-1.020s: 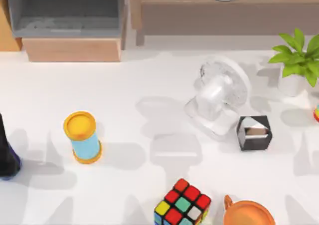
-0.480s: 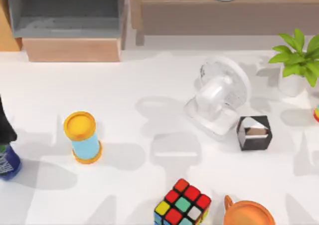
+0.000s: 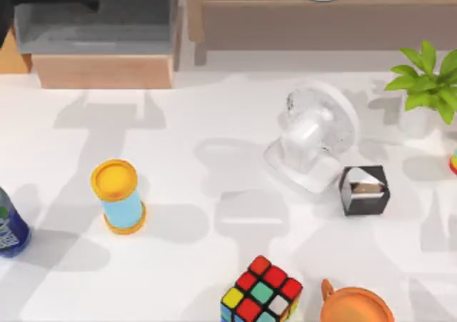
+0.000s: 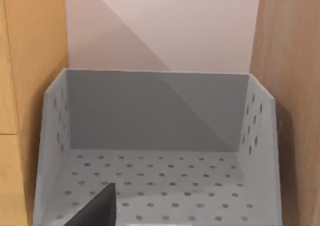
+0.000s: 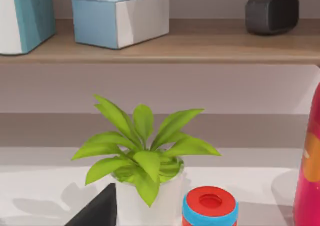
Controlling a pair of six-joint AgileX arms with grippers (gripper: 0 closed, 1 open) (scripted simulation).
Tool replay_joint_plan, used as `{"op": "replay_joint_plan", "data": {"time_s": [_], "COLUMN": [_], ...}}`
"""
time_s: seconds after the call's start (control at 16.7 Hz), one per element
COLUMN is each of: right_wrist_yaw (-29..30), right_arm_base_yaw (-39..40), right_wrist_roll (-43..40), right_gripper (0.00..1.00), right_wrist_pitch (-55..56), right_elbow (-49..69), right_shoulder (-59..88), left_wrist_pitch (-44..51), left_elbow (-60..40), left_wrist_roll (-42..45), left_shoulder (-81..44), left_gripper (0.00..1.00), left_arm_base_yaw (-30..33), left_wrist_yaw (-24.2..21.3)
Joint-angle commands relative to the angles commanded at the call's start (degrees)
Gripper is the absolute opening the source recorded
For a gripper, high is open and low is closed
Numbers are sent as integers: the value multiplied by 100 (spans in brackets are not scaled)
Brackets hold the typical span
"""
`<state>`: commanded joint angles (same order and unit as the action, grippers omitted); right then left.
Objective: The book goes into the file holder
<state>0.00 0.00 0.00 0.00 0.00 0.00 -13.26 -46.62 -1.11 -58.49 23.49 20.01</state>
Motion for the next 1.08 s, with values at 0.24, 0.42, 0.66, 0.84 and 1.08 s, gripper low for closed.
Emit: {"op": "replay_joint_plan", "data": {"time_s": [0.24,0.42,0.66,0.84,1.08], "right_wrist_yaw": [0,0,0,0,0], "right_arm_base_yaw": [0,0,0,0,0], "right_wrist_roll": [0,0,0,0,0], "right_gripper": [100,100,100,100,100], "right_wrist_pitch": [0,0,0,0,0], "right_elbow": [0,0,0,0,0], "right_shoulder": [0,0,0,0,0], "left_wrist_pitch": [-485,-813,-1164,-1345,-1458], "left_elbow": [-2034,-3530,-5296,-6303,-6999], "left_wrist_roll": [12,41,97,141,180], "left_shoulder": [-2537,-4389,-6530,-7704,-8453], "left_gripper": [100,100,100,100,100], "left_arm_base_yaw": [863,1427,1997,2274,2441], "left_wrist_yaw": [791,1343,1958,2294,2521]}}
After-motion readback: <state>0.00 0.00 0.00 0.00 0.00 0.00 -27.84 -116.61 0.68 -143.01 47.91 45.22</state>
